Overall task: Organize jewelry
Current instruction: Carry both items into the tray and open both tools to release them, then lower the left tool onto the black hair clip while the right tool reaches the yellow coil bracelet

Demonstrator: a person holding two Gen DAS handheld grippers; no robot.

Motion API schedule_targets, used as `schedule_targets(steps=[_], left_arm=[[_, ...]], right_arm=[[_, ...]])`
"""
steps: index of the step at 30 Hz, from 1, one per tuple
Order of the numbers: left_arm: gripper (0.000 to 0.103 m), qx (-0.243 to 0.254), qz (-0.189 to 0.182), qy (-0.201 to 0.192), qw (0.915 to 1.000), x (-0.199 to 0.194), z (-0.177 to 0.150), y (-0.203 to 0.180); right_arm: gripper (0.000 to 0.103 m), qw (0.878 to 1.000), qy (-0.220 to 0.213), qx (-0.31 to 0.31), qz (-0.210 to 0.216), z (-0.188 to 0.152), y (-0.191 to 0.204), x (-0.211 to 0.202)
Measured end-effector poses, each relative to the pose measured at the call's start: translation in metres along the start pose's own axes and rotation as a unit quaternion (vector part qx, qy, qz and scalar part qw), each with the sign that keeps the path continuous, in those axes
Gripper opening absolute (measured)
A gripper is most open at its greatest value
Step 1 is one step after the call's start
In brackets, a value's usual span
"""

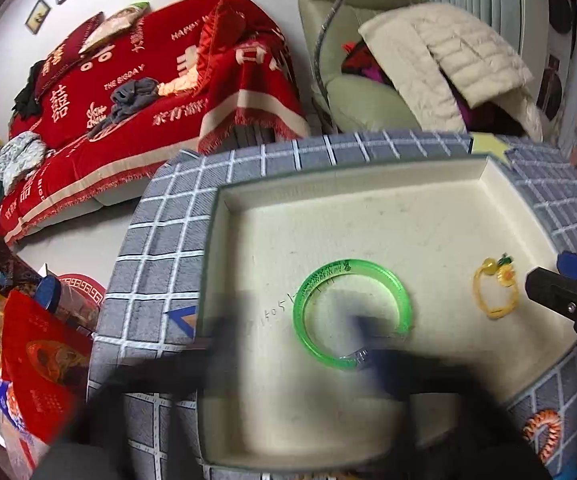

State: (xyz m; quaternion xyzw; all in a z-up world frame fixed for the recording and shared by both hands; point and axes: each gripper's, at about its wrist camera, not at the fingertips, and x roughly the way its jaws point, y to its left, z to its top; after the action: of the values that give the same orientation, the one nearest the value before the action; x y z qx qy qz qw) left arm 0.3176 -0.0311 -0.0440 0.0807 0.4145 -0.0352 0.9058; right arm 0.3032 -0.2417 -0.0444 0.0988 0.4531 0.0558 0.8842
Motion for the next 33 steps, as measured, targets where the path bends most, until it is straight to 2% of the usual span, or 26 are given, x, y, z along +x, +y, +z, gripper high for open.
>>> schedule_targets(steps=[2, 5, 9, 19, 24, 33], left_arm=[[0.103, -0.002, 0.004, -0.034, 0.9994, -0.017, -0.003, 0.003], [0.103, 0.008, -0.002, -0.039, 0.9992, -0.034, -0.009, 0.005], [0.103, 0.015, -0.01, -0.052, 0.9985, -0.062, -0.027, 0.013], [0.103, 0.013, -0.052, -0.033, 0.998, -0.111, -0.101, 0.018], [0.103, 0.008, -0.052, -0.033, 0.998, -0.125, -0.138, 0.007], [0.103, 0.004, -0.045, -0.021, 0.9988, -0.127, -0.172, -0.006]], right_arm=[[0.073, 1.0, -0.007, 0.006, 0.001, -0.003, -0.002, -0.013], [0.08, 1.0, -0.018, 0.012, 0.003, -0.011, -0.005, -0.032], [0.083, 0.999, -0.036, 0.022, 0.011, -0.029, -0.01, -0.061], [0.083, 0.999, -0.019, 0.035, 0.011, -0.089, -0.018, -0.104], [0.083, 0.999, 0.009, 0.034, 0.007, -0.128, -0.016, -0.109], [0.083, 0.999, 0.028, 0.01, -0.014, -0.171, -0.008, -0.11]])
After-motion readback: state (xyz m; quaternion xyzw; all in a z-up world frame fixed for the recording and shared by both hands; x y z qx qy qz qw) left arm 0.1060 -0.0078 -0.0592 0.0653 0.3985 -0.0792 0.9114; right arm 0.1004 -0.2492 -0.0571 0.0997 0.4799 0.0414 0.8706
